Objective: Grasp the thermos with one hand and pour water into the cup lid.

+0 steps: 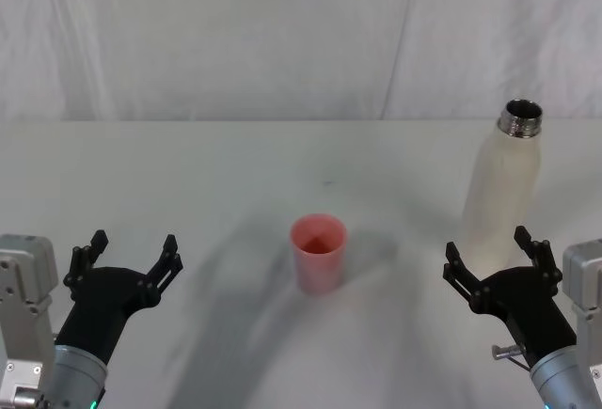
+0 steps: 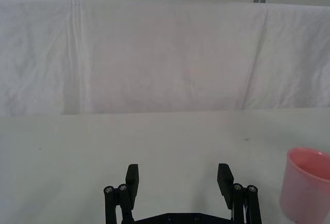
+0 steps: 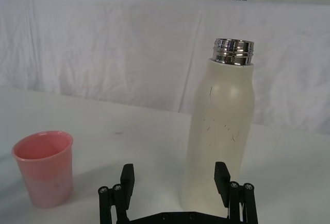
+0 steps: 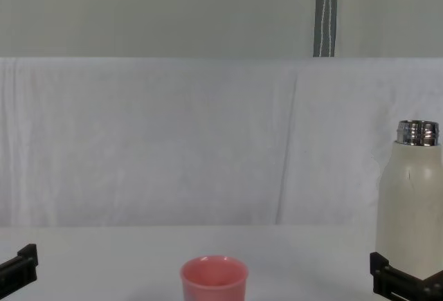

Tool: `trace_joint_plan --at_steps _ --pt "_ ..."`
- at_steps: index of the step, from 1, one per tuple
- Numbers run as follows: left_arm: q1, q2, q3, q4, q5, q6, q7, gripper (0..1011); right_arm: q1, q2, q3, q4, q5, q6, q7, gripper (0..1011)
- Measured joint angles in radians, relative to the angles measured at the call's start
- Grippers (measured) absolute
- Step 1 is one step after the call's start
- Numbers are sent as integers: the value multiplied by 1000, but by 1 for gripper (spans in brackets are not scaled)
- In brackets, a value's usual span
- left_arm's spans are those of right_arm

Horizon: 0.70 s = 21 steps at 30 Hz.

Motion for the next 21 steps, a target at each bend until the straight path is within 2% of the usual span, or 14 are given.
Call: trace_joint_plan --at_steps 21 --pt "0 0 0 0 0 0 0 1001 0 0 0 0 0 0 0 1001"
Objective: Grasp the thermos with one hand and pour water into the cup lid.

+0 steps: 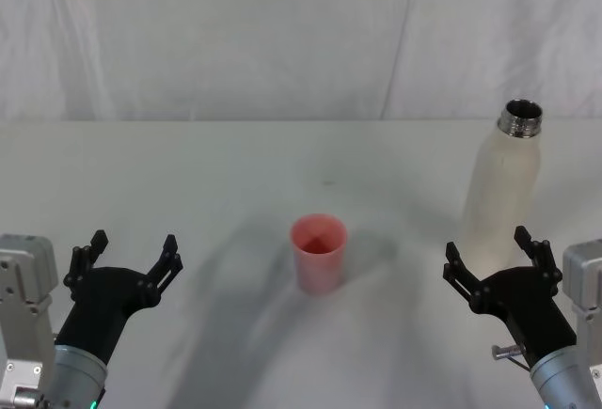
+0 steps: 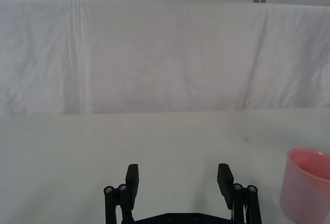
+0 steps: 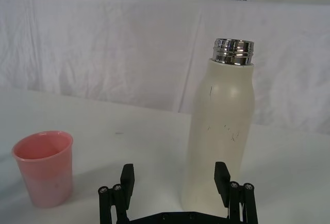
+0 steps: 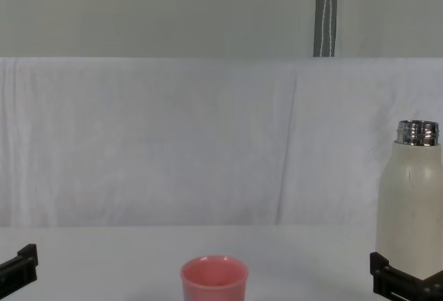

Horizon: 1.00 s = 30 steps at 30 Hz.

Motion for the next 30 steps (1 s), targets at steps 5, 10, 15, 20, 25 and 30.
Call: trace_joint_plan --at_steps 5,10,15,20,25,30 --pt "0 0 0 0 0 0 0 1001 0 0 0 0 0 0 0 1001" --pt "0 0 0 0 0 0 0 1001 0 0 0 0 0 0 0 1001" --pt "0 0 0 0 0 0 0 1001 0 0 0 0 0 0 0 1001" --pt "0 0 0 0 0 0 0 1001 0 0 0 0 0 0 0 1001" --pt "0 0 0 0 0 0 0 1001 0 0 0 0 0 0 0 1001" --pt "0 0 0 0 0 0 0 1001 0 0 0 0 0 0 0 1001"
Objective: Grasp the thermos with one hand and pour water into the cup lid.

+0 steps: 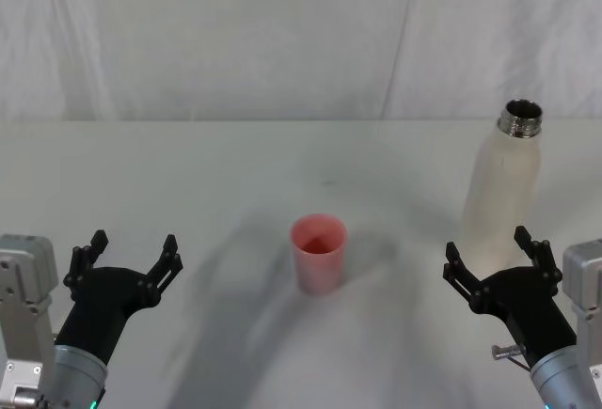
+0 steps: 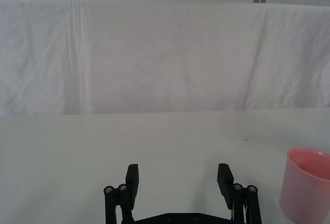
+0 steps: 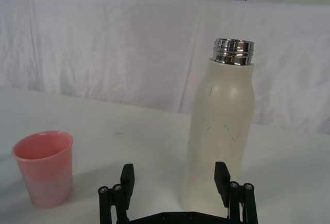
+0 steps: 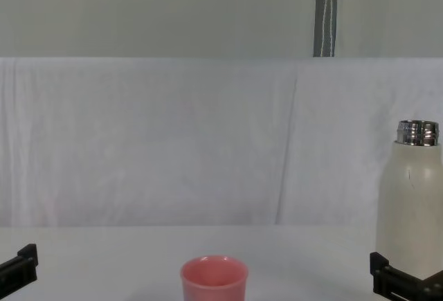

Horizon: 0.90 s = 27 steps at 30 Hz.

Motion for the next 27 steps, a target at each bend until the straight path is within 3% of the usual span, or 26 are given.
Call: trace_joint_plan --at_steps 15,27 --pt "0 0 0 0 0 0 0 1001 0 0 0 0 0 0 0 1001" --pt "0 0 0 0 0 0 0 1001 69 -54 51 107 33 -19 48 1001"
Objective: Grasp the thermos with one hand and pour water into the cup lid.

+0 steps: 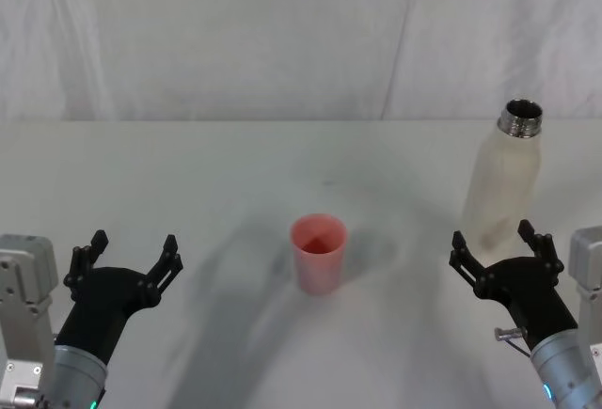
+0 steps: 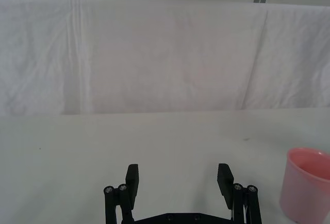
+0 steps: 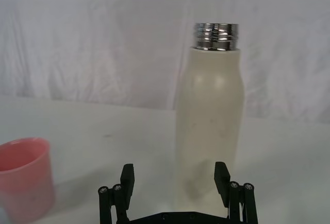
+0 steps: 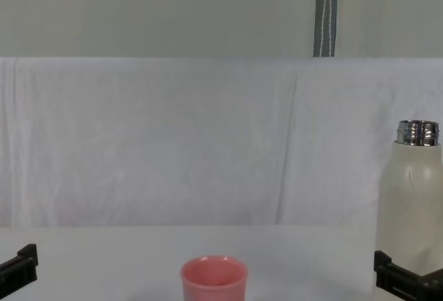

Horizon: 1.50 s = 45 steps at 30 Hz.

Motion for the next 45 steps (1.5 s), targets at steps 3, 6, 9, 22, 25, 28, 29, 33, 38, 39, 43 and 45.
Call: trace_joint_plan --at_steps 3,6,9,22,25,28,29,33,38,39,43,45 --pt "0 0 0 0 0 0 0 1001 13 -11 14 21 3 -8 7 1001" --pt "0 0 0 0 0 0 0 1001 21 -16 24 32 4 -14 12 1001" --pt "0 0 0 0 0 0 0 1001 32 -22 37 44 3 -20 20 1001" --pt "0 0 0 0 0 0 0 1001 75 -37 81 77 -9 -19 59 1001" --pt "0 0 0 0 0 0 0 1001 88 -39 85 83 -17 -18 68 1001" --pt "0 0 0 0 0 0 0 1001 94 -40 87 87 -23 -18 70 1001" --pt "0 0 0 0 0 0 0 1001 98 -41 89 89 -26 -18 72 1001" --pt "0 0 0 0 0 0 0 1001 110 -45 95 97 -29 -19 77 1001" --pt "0 0 0 0 0 0 0 1001 122 -47 101 105 -30 -19 82 1001" --pt "0 0 0 0 0 0 0 1001 124 -47 102 106 -30 -19 83 1001" --pt "0 0 0 0 0 0 0 1001 136 -48 104 113 -31 -17 87 1001" --pt "0 0 0 0 0 0 0 1001 140 -49 104 116 -31 -17 89 1001"
